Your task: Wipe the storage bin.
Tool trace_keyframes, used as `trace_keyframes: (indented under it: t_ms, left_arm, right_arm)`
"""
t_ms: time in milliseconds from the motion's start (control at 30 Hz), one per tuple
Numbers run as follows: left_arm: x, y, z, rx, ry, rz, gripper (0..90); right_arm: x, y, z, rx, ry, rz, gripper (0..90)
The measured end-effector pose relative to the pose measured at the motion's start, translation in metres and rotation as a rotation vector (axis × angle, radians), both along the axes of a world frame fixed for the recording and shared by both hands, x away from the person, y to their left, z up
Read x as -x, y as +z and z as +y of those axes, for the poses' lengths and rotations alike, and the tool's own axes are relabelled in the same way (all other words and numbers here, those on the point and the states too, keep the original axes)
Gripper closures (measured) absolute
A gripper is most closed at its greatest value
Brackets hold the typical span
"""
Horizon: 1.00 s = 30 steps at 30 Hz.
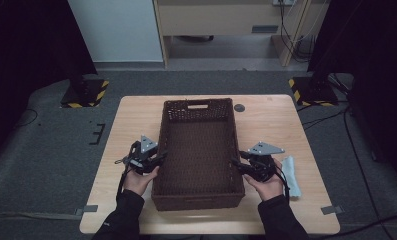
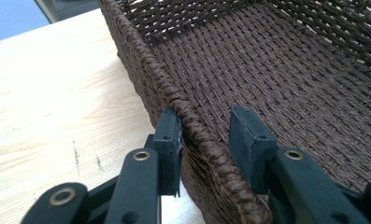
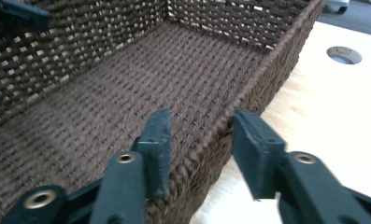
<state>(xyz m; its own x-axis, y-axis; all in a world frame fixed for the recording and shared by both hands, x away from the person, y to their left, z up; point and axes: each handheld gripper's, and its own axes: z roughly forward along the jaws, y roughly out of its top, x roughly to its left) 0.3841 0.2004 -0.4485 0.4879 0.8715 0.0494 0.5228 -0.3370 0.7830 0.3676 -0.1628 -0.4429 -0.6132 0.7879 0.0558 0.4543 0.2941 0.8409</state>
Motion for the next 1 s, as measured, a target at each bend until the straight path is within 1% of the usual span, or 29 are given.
trace_keyframes:
  t_ms: [33, 100, 133, 167, 233, 267, 300, 333, 367, 467, 500, 533, 567, 667, 700, 733, 800, 833, 900, 967, 1000]
  left_arm:
    - [0.0, 0.0, 0.0, 0.008, 0.003, 0.006, 63.7]
    - [0.0, 0.0, 0.0, 0.009, 0.003, 0.005, 63.7]
    - [0.0, 0.0, 0.0, 0.005, 0.002, 0.005, 63.7]
    - [0.0, 0.0, 0.0, 0.002, 0.002, 0.003, 63.7]
    - [0.0, 0.0, 0.0, -0.001, 0.0, 0.0, 63.6]
    - [0.0, 0.0, 0.0, -0.002, 0.0, -0.001, 63.6]
    - [0.0, 0.0, 0.0, -0.002, 0.0, -0.001, 63.6]
    - [0.0, 0.0, 0.0, -0.002, -0.001, -0.001, 63.6]
    - [0.0, 0.0, 0.0, 0.0, -0.003, 0.0, 63.4]
    - [0.0, 0.0, 0.0, 0.003, -0.002, 0.0, 63.2]
    - [0.0, 0.0, 0.0, 0.003, -0.002, 0.0, 63.2]
    - [0.0, -0.001, 0.001, 0.005, -0.001, 0.0, 63.2]
    - [0.0, -0.001, 0.001, 0.008, -0.001, 0.004, 62.9]
    - [-0.001, -0.001, 0.002, 0.018, -0.001, 0.017, 61.5]
    - [-0.001, -0.001, 0.002, 0.018, -0.001, 0.017, 61.4]
    - [-0.001, -0.001, 0.002, 0.016, 0.0, 0.013, 61.5]
    - [-0.001, -0.001, 0.002, 0.014, 0.0, 0.012, 61.5]
    - [-0.001, -0.001, 0.001, 0.012, 0.001, 0.011, 61.5]
    - [-0.001, -0.001, 0.001, 0.008, 0.002, 0.009, 61.5]
    - [0.0, -0.001, 0.001, 0.0, 0.004, 0.005, 61.5]
    - [0.0, -0.001, 0.001, 0.0, 0.004, 0.005, 61.6]
  right_arm:
    - [0.0, 0.001, -0.001, -0.002, 0.002, -0.003, 53.8]
    - [0.0, 0.002, -0.002, -0.009, -0.003, -0.006, 52.3]
    - [0.0, 0.003, -0.004, -0.011, -0.007, -0.016, 51.3]
    - [0.0, 0.005, -0.007, -0.02, -0.012, -0.025, 50.6]
    - [0.0, 0.011, -0.017, -0.042, -0.041, -0.045, 49.7]
    - [0.0, 0.013, -0.021, -0.045, -0.048, -0.051, 49.0]
    - [0.0, 0.013, -0.021, -0.045, -0.048, -0.051, 49.0]
    - [0.0, 0.014, -0.027, -0.05, -0.064, -0.053, 48.5]
    - [-0.002, 0.013, -0.039, -0.045, -0.1, -0.052, 47.8]
    - [-0.002, 0.008, -0.05, -0.031, -0.129, -0.044, 47.1]
    - [-0.002, 0.008, -0.05, -0.031, -0.129, -0.044, 47.1]
    - [-0.003, 0.007, -0.055, -0.03, -0.139, -0.04, 46.9]
    - [-0.004, 0.003, -0.064, -0.022, -0.162, -0.032, 46.7]
    - [-0.003, 0.0, -0.074, -0.011, -0.187, -0.025, 46.5]
    - [-0.003, 0.0, -0.074, -0.011, -0.187, -0.025, 46.5]
    - [-0.002, -0.004, -0.084, 0.001, -0.205, -0.016, 46.2]
    - [-0.002, -0.005, -0.087, 0.003, -0.215, -0.014, 46.1]
    - [-0.001, -0.008, -0.095, 0.019, -0.235, -0.006, 45.7]
    - [-0.001, -0.012, -0.101, 0.022, -0.256, -0.003, 45.4]
    - [0.001, -0.015, -0.106, 0.039, -0.267, -0.001, 44.7]
    - [0.001, -0.015, -0.106, 0.039, -0.267, -0.001, 44.7]
